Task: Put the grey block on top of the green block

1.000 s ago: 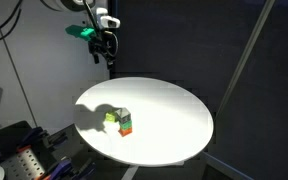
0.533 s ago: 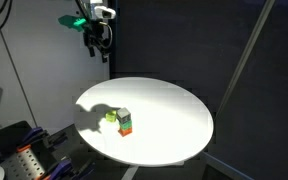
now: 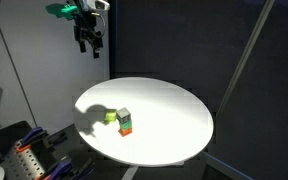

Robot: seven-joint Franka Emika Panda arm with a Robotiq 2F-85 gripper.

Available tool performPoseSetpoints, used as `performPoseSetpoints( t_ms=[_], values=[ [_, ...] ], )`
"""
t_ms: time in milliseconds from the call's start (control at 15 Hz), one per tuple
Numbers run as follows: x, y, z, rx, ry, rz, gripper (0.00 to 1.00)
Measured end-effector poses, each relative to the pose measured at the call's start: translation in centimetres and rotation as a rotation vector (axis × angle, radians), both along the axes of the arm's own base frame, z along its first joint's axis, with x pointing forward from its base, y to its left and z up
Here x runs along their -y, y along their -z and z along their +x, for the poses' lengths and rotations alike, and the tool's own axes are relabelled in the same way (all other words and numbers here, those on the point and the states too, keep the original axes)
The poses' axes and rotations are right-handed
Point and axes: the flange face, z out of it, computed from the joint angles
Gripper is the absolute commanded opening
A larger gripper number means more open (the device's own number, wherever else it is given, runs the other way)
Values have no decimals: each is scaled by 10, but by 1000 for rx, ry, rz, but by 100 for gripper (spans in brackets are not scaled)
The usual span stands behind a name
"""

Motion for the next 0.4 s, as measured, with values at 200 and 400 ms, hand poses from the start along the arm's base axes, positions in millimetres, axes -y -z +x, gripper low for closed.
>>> performPoseSetpoints(
  t_ms=[200,400],
  values=[
    [1,-5,-5,-7,-18,0,100],
    [1,-5,-6,-7,-21,0,100]
  ],
)
